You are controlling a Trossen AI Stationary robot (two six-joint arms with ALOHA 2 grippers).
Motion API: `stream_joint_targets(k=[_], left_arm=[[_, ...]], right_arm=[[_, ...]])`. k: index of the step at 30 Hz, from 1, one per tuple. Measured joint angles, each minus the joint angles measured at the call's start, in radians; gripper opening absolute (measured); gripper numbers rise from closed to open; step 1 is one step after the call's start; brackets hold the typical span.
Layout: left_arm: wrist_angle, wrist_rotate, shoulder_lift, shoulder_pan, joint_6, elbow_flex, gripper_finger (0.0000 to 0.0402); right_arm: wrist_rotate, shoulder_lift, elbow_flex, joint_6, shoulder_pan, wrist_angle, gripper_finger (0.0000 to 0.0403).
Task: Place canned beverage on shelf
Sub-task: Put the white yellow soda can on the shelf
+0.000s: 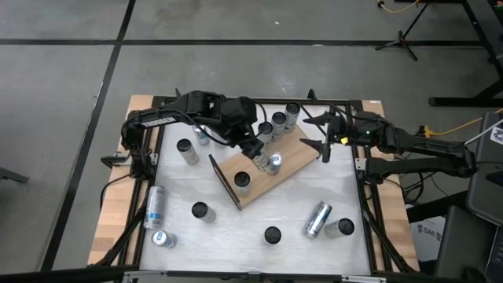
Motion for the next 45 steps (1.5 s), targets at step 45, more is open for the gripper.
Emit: stream_joint_targets(k=[45], left_arm=[[-0.074,-0.194,0.216,-0.092,0.005,0.0,0.0241]], right_arm=[[0.0,0.001,0.0,0.0,0.0,-0.128,0.0317]])
